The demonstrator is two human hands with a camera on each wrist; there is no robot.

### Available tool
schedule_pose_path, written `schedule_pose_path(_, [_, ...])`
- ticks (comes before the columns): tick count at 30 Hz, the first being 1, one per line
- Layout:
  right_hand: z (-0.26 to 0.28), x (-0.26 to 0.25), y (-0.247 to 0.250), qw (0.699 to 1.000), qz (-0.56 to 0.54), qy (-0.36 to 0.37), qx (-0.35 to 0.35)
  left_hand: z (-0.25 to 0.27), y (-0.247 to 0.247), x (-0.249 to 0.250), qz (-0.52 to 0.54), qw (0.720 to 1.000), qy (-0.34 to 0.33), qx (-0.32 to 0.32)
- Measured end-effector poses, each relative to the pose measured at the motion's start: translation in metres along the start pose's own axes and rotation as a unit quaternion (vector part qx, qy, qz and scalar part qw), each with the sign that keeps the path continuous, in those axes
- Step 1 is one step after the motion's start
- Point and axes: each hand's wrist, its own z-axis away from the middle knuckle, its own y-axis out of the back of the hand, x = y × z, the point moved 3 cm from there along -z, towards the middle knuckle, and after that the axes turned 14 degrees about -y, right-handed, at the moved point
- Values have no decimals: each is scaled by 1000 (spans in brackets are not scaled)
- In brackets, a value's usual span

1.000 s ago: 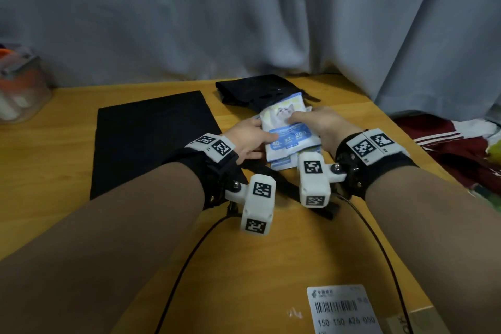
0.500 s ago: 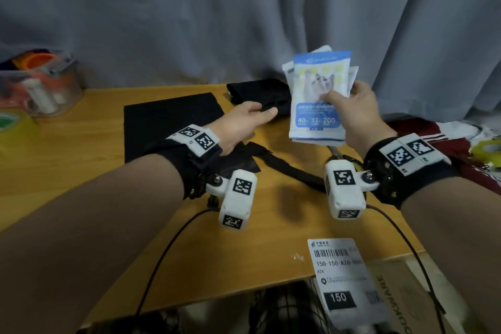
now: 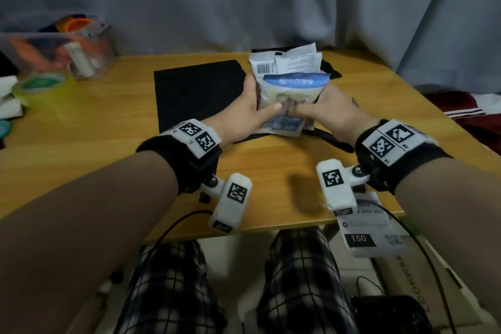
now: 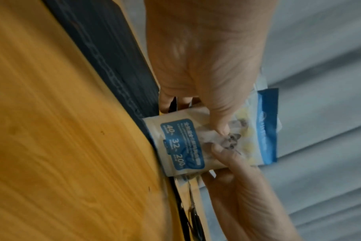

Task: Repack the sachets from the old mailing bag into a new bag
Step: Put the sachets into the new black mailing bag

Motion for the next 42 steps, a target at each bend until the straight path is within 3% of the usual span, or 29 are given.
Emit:
schedule_pose_path(3, [0, 6, -1, 999, -5, -18, -28, -1, -5, -6, -4, 1000, 14, -20])
schedule_pose_path(8, [-3, 3, 0, 998, -36, -23, -40, -13, -6, -3, 59, 998, -18, 18])
schedule_pose_path(10, [0, 0, -1, 998, -27, -19, -55, -18, -10, -2, 76, 997, -30, 4])
schedule_pose_path(15, [4, -10, -3, 995, -89, 1, -50, -27, -7, 7, 53, 997, -32, 43])
schedule_pose_path(18, [5, -8, -1, 995, -60, -37, -65, -23, -4, 12, -8, 999, 31, -42])
schedule_pose_path(20, [3, -12, 6, 998, -37, -43, -42, -19, 7, 9, -101, 986, 74, -105])
schedule_pose_path(27, [-7, -32, 8, 996, -79, 6, 46, -3, 73, -7, -359, 921, 108, -106])
schedule_pose_path(31, [-12, -41, -5, 987, -138, 26, 75, 16, 91, -26, -403, 894, 142, -133])
schedule_pose_path(42, [-16, -49, -12, 960, -205, 65, 178, 24, 91, -57, -433, 858, 214, -178])
